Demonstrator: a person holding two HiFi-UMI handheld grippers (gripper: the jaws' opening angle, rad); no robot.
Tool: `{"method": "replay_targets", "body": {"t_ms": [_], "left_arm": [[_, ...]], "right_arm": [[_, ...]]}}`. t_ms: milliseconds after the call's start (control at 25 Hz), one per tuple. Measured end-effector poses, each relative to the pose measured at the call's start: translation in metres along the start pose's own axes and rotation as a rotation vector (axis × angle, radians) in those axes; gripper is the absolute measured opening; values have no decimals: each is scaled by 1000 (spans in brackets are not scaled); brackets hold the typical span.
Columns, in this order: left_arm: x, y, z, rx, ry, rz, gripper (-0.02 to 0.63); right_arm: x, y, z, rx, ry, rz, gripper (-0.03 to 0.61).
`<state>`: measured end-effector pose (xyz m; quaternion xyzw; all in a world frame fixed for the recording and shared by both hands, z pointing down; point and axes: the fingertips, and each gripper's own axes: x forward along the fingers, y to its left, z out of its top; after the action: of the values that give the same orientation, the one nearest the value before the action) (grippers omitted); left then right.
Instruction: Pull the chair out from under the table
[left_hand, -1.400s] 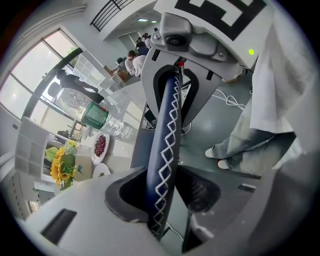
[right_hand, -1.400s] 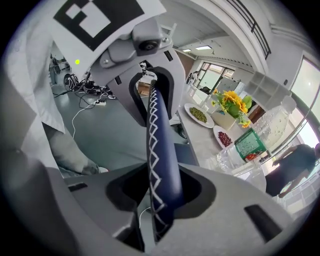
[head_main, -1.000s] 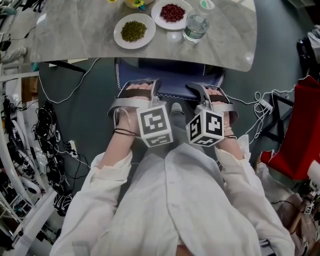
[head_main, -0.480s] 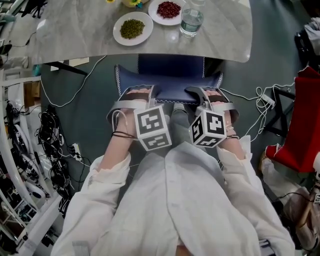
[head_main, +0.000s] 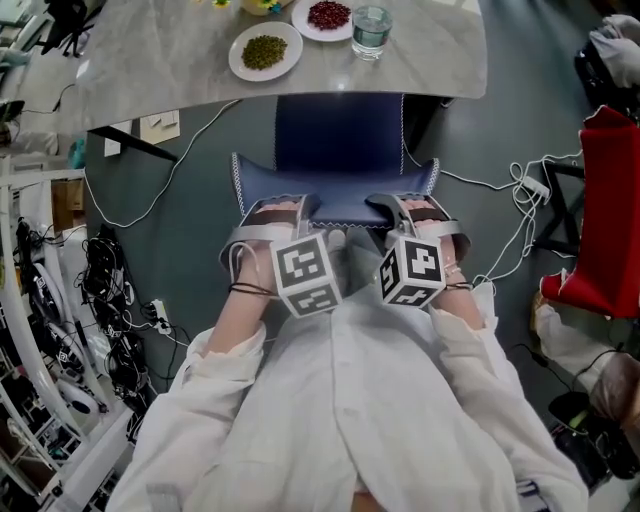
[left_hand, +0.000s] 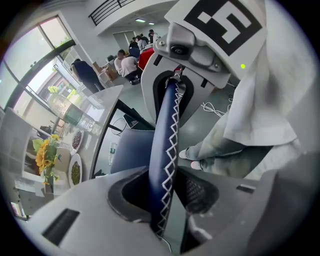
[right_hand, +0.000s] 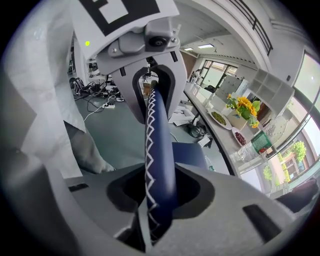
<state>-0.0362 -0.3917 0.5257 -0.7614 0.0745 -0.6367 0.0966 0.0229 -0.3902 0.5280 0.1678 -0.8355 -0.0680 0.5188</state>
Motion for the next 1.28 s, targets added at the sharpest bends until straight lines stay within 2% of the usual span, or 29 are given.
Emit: {"method": "replay_targets", "body": {"t_ms": [320, 560, 880, 1280], "left_arm": [[-15, -47, -9, 41, -14, 7, 140], [-26, -88, -15, 34, -8, -4, 140], [-40, -155, -2, -33, 2, -13, 140], [-56, -244, 6, -110, 20, -12, 140]], "right_arm": [[-14, 48, 8, 35, 11, -17, 109], [-25, 92, 12, 34, 8, -3, 109], [-51, 151, 0, -22, 19, 38, 109], [-80, 235, -11, -61, -41, 64, 107]]}}
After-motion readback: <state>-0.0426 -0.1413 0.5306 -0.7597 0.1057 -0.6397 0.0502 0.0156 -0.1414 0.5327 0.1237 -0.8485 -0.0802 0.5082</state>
